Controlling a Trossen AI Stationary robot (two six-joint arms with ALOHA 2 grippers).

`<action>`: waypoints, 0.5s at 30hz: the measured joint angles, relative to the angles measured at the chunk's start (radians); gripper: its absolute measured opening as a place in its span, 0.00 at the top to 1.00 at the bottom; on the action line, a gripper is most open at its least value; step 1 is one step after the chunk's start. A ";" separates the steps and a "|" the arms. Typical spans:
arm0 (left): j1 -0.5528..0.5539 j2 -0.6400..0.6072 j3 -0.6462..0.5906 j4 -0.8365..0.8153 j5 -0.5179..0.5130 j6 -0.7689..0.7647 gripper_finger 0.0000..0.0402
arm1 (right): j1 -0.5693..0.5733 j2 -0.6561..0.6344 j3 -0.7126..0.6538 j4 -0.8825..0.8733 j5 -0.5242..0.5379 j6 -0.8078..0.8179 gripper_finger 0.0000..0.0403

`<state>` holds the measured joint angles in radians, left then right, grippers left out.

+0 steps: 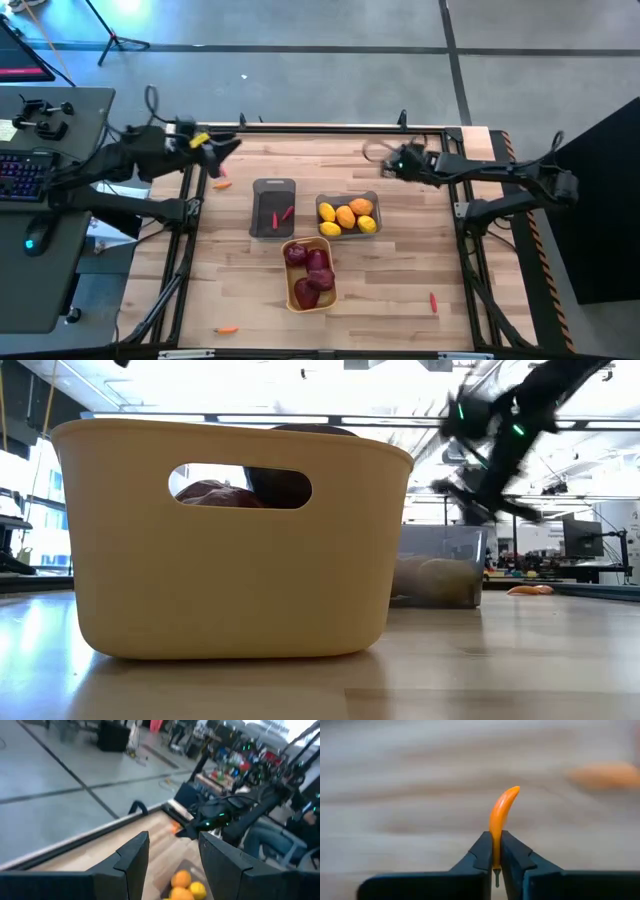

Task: Sort produce into baskets
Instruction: Put the yellow chili pepper into the left black bin

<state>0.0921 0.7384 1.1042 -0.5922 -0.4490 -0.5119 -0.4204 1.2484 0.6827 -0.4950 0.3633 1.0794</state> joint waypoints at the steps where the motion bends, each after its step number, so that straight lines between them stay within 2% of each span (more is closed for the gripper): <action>1: 0.000 -0.011 0.000 0.000 -0.009 0.006 0.61 | 0.017 -0.001 0.022 0.120 -0.009 -0.056 0.99; 4: 0.000 -0.026 0.000 0.000 -0.030 0.039 0.61 | 0.061 0.027 0.061 0.486 -0.105 -0.206 0.98; 6: 0.000 -0.022 0.000 -0.001 -0.052 0.054 0.61 | 0.097 0.079 0.092 0.648 -0.168 -0.267 0.97; 11: 0.000 0.011 0.000 -0.002 -0.062 0.062 0.61 | 0.201 0.307 0.255 0.676 -0.315 -0.309 0.98; 15: 0.000 0.047 0.000 -0.008 -0.055 0.060 0.61 | 0.284 0.528 0.441 0.676 -0.428 -0.405 0.98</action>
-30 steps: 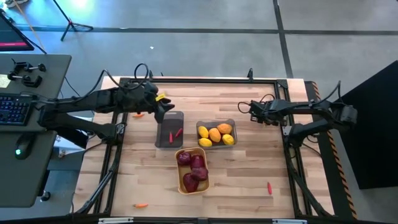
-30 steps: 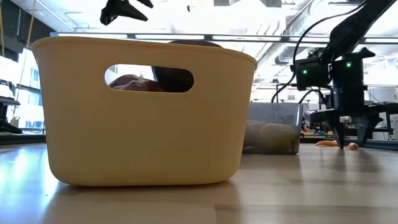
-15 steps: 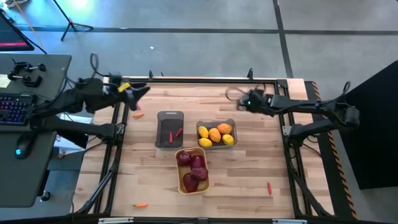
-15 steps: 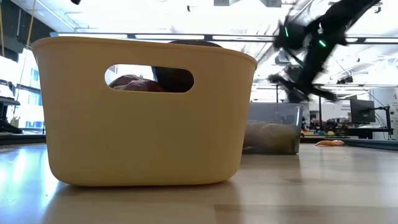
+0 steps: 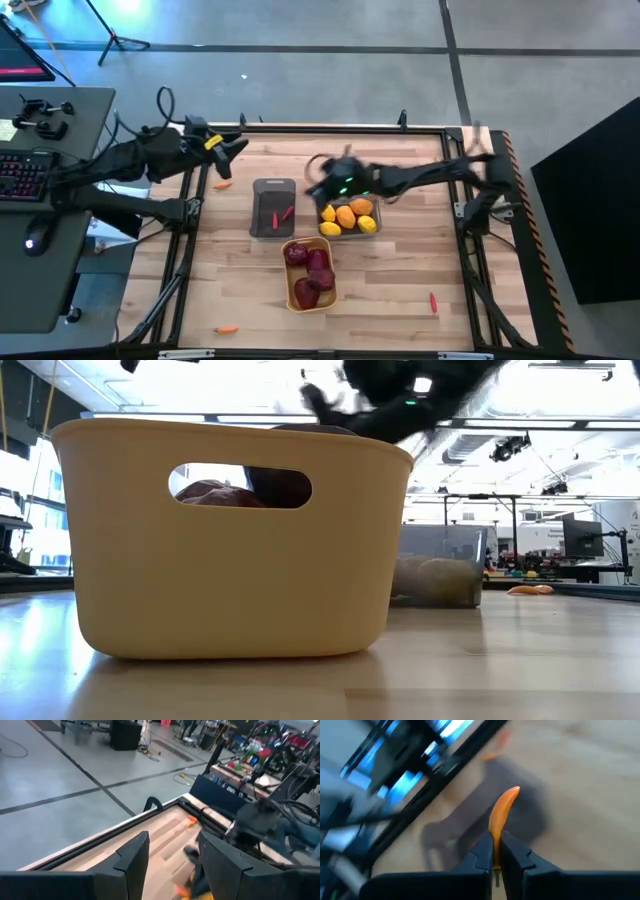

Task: Sort produce into baskets
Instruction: Put the yellow chili pepper into the left black bin

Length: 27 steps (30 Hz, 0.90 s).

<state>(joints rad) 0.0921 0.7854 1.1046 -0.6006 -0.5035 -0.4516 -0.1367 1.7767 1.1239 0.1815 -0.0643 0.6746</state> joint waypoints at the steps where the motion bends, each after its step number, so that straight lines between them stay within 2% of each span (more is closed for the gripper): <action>1: 0.000 0.007 0.000 -0.003 0.002 -0.005 0.61 | 0.014 0.049 0.049 -0.002 -0.029 -0.019 0.97; 4: 0.000 0.020 0.000 -0.011 0.025 -0.007 0.61 | 0.032 0.179 0.195 -0.005 -0.130 -0.029 0.92; 7: 0.000 0.022 0.000 -0.013 0.070 -0.007 0.61 | 0.027 0.276 0.315 -0.017 -0.214 -0.025 0.83; 12: -0.001 0.009 0.000 -0.023 0.102 -0.027 0.61 | 0.009 0.329 0.419 -0.100 -0.243 -0.039 0.62; 15: 0.000 -0.001 0.000 -0.041 0.102 -0.050 0.61 | -0.014 0.322 0.445 -0.186 -0.255 -0.081 0.51; 18: -0.001 -0.010 0.000 -0.044 0.102 -0.072 0.61 | -0.057 0.285 0.456 -0.269 -0.301 -0.149 0.45; 21: -0.001 -0.012 0.000 -0.068 0.099 -0.078 0.61 | -0.111 0.222 0.458 -0.397 -0.303 -0.245 0.43; 24: -0.001 0.003 0.000 -0.078 0.098 -0.079 0.61 | -0.159 0.158 0.456 -0.561 -0.254 -0.363 0.44; 27: -0.001 0.030 0.000 -0.079 0.098 -0.078 0.61 | -0.194 0.071 0.377 -0.625 -0.221 -0.425 0.44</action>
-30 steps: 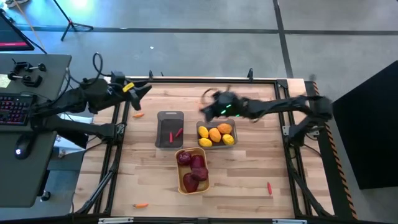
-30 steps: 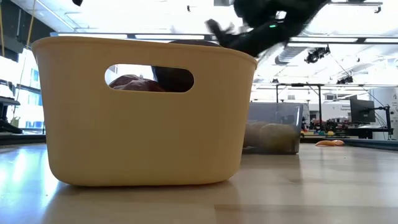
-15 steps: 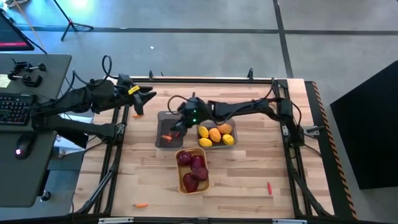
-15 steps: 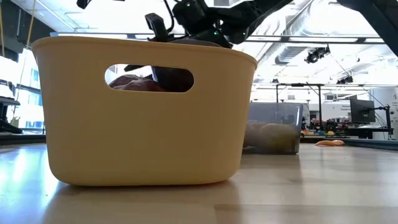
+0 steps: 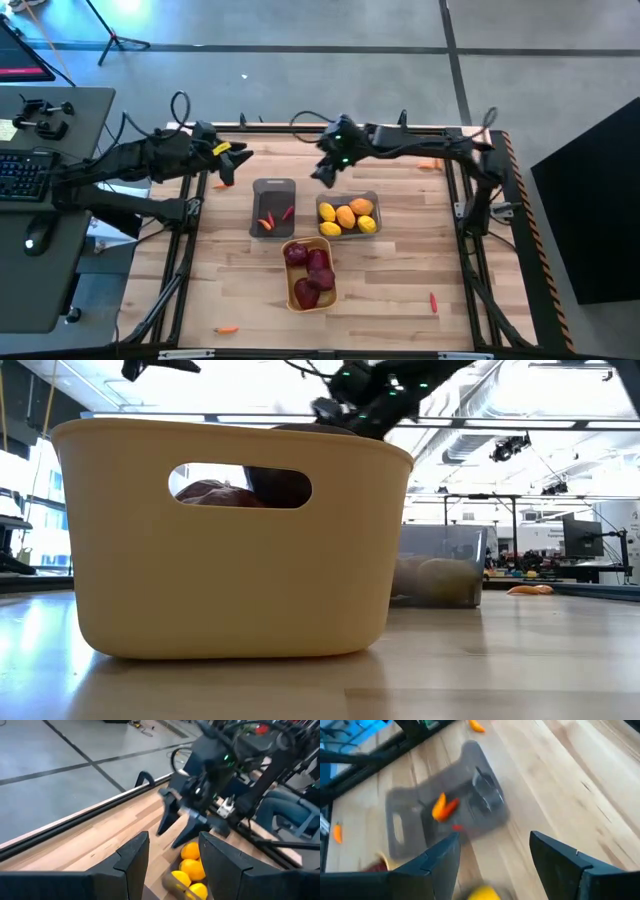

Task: Sort produce into baskets
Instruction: Put the yellow chili pepper into the left black bin

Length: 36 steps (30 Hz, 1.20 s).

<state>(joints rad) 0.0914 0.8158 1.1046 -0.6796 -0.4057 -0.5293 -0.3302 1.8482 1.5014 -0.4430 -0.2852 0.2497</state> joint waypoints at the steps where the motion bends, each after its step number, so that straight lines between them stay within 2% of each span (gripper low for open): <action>1: 0.000 0.008 0.000 -0.002 0.000 0.000 0.61 | -0.011 -0.036 -0.046 0.007 0.001 0.000 0.44; 5: 0.007 0.055 0.001 -0.045 -0.004 -0.074 0.61 | -0.046 -0.200 -0.306 0.065 0.017 0.062 0.44; 9: 0.132 0.125 0.022 -0.328 0.019 -0.218 0.61 | -0.065 -0.376 -0.579 0.188 0.024 0.214 0.44; 12: 0.264 0.185 -0.001 -0.528 0.142 -0.243 0.61 | -0.069 -0.470 -0.738 0.324 0.023 0.340 0.44; 15: 0.347 0.244 -0.109 -0.580 0.271 -0.169 0.61 | -0.069 -0.522 -0.844 0.481 0.024 0.448 0.44; 18: 0.394 0.293 -0.213 -0.550 0.261 -0.104 0.61 | -0.069 -0.530 -0.892 0.582 0.023 0.511 0.44; 20: 0.433 0.329 -0.262 -0.505 0.230 -0.081 0.61 | -0.069 -0.528 -0.894 0.600 0.017 0.515 0.44; 23: 0.508 0.392 -0.300 -0.472 0.238 -0.056 0.61 | -0.069 -0.519 -0.878 0.600 -0.009 0.490 0.44; 29: 0.639 0.525 -0.318 -0.362 0.240 0.114 0.61 | -0.069 -0.519 -0.854 0.599 -0.015 0.457 0.44; 36: 0.706 0.673 -0.318 -0.346 0.270 0.296 0.61 | -0.069 -0.519 -0.853 0.598 -0.014 0.453 0.44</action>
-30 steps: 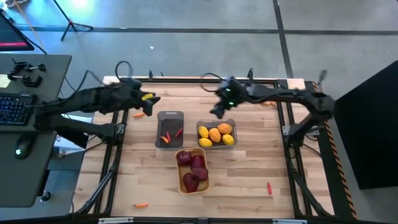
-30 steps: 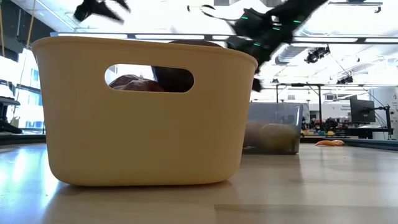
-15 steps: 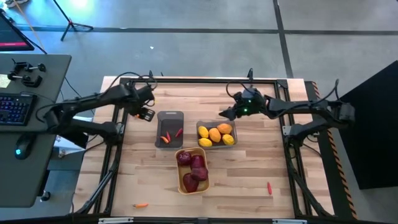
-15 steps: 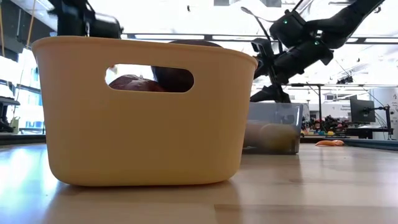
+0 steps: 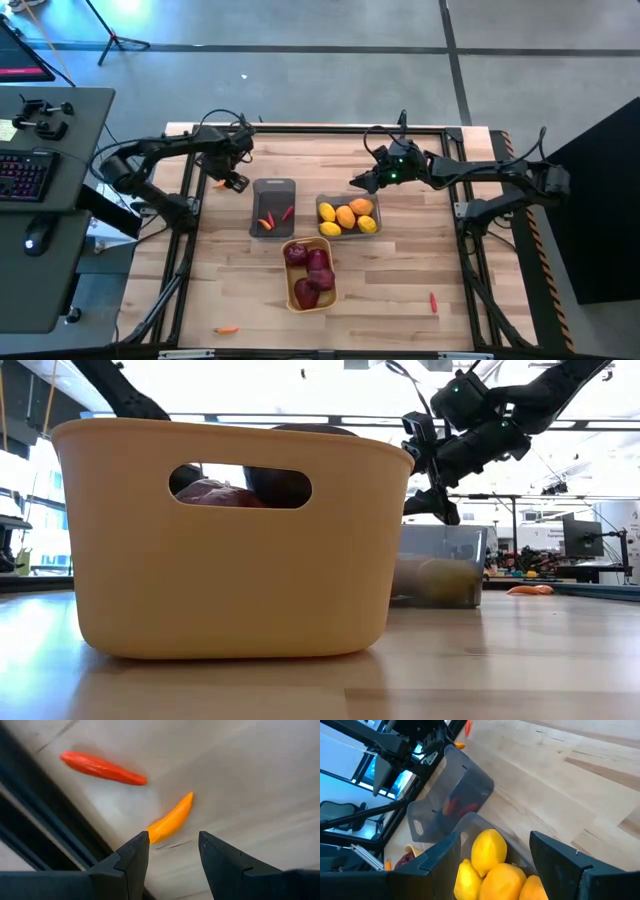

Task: Sort produce into baskets
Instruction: Put the yellow chili pepper into the left black bin

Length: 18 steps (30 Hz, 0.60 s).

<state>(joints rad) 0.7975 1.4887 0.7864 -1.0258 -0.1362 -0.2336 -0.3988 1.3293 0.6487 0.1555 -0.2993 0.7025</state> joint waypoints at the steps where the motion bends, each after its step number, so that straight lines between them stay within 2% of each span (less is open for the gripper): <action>1: 0.002 0.019 0.000 0.000 -0.003 0.034 0.61 | 0.000 0.000 0.000 0.000 0.000 0.000 0.44; 6: 0.002 0.091 0.000 0.046 -0.054 0.071 0.61 | 0.000 0.000 0.000 0.000 0.000 0.000 0.44; 13: 0.002 0.140 0.005 0.081 -0.026 0.119 0.62 | 0.000 0.000 0.000 0.000 0.001 0.004 0.44; 15: 0.004 0.143 0.005 0.080 -0.022 0.123 0.68 | 0.000 0.000 0.000 0.000 0.001 0.007 0.44; 18: 0.011 0.132 0.004 0.080 0.007 0.138 0.86 | 0.000 0.000 0.000 0.000 0.004 0.007 0.44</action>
<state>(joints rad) 0.8086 1.6210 0.7901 -0.9460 -0.1296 -0.0958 -0.3986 1.3296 0.6487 0.1555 -0.2953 0.7094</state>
